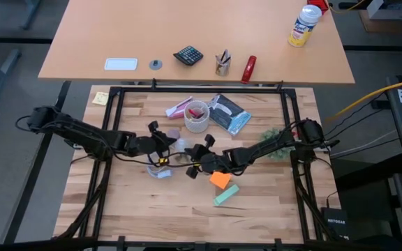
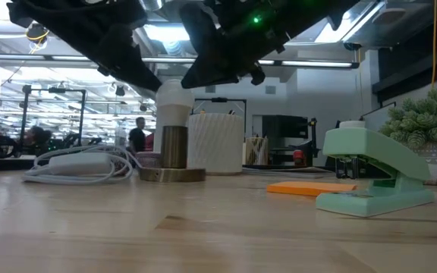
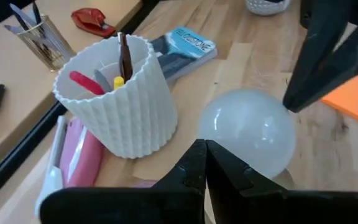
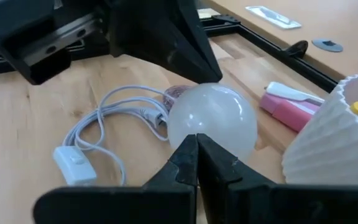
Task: Screw lightbulb
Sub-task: Remove the lightbulb from the lamp
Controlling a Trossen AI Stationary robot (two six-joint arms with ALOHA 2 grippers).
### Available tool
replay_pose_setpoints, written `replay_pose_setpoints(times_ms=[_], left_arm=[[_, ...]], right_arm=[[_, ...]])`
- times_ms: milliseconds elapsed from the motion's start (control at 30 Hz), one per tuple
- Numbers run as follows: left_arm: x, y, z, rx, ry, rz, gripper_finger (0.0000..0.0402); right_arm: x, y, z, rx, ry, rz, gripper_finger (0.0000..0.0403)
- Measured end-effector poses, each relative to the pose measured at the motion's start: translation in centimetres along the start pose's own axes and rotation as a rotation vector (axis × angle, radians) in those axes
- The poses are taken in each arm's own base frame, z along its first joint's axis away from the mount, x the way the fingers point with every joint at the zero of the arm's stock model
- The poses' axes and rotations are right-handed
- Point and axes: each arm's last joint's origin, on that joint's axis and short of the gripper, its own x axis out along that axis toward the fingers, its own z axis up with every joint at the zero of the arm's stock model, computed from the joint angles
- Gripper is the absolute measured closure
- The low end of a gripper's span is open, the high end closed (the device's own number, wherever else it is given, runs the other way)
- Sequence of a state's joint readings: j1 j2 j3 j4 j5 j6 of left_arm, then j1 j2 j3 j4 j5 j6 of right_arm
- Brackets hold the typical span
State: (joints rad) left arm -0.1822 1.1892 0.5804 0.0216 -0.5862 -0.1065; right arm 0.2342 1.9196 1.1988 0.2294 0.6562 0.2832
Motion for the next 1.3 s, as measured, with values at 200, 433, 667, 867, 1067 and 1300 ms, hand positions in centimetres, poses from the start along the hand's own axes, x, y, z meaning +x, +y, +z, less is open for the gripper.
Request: replay_pose_setpoints(times_ms=[200,433,667,867,1067,1300], left_arm=[[0.1,-0.3,-0.2,-0.012,0.01,-0.014,0.04],[-0.2,-0.7,-0.3,-0.017,0.015,-0.021,0.04],[-0.6,-1.8,-0.7,0.007,0.034,-0.143,0.04],[-0.9,-2.2,-0.4,0.01,0.003,-0.133,0.04],[-1.2,-2.0,0.5,0.008,-0.08,-0.106,0.04],[-2.0,-0.2,1.5,-0.06,-0.149,0.049,0.04]], right_arm=[[0.5,-0.7,0.0,0.001,0.015,-0.024,0.0396],[1.1,-1.7,0.2,0.008,0.019,-0.058,0.0396],[1.5,-2.4,0.1,0.0,0.012,-0.135,0.0396],[1.9,-2.8,0.3,0.011,0.017,-0.117,0.0396],[1.0,-2.5,1.1,-0.018,-0.01,-0.102,0.0396],[-1.9,-0.6,2.7,-0.025,-0.08,-0.018,0.0396]])
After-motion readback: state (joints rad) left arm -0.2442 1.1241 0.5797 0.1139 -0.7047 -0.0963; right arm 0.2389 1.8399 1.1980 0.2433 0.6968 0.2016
